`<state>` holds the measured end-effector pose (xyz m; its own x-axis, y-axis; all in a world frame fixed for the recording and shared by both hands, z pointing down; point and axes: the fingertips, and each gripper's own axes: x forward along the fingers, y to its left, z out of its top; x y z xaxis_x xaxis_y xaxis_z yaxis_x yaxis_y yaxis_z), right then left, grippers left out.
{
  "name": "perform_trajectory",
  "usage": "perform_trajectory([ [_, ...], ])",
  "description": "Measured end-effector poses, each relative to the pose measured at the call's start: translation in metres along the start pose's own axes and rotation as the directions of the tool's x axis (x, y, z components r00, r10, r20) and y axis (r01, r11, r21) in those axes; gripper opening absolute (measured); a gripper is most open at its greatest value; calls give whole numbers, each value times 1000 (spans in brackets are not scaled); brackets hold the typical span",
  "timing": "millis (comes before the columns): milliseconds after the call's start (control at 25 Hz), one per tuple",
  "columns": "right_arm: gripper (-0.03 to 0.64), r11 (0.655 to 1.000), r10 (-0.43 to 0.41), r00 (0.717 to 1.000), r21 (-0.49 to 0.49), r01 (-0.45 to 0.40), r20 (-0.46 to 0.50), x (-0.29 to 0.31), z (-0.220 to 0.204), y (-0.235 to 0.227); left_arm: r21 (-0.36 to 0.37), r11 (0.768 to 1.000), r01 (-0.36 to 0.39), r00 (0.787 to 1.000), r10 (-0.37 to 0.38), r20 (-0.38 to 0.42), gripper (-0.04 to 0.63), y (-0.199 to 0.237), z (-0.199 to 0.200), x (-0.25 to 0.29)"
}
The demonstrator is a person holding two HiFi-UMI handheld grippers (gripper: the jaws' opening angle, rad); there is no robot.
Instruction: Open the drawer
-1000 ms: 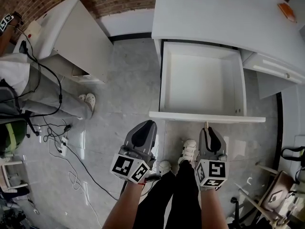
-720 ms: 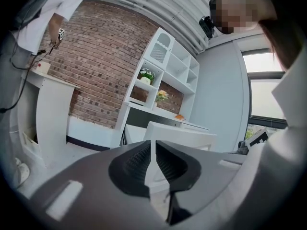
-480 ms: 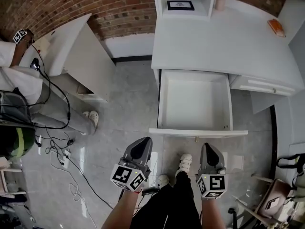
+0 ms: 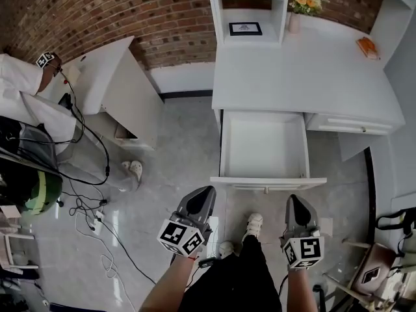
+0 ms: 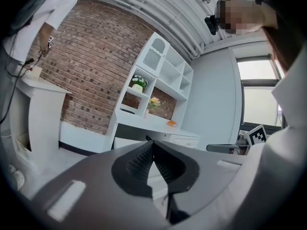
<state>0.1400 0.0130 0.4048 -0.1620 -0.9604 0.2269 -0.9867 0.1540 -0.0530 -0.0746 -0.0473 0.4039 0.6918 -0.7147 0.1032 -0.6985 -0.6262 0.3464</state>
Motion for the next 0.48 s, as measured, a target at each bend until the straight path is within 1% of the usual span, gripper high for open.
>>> perform_trajectory([
  [160,3,1000,3,1000,6,-3,30,-14,22,-1,5,1000,4,1000,-5,27,3,-10,21,-4],
  [320,3,1000,3,998,-8,-3,56,-24,47,-1,11,1000,13,998,-13,58,3,-20,45,-7],
  [400,3,1000,2,998,2,-2,66,-28,55,-2,-1,1000,17,998,-17,60,3,-24,56,-7],
  [480,3,1000,7,998,9,-8,70,-32,63,-3,5,1000,28,998,-28,59,3,-29,62,-7],
])
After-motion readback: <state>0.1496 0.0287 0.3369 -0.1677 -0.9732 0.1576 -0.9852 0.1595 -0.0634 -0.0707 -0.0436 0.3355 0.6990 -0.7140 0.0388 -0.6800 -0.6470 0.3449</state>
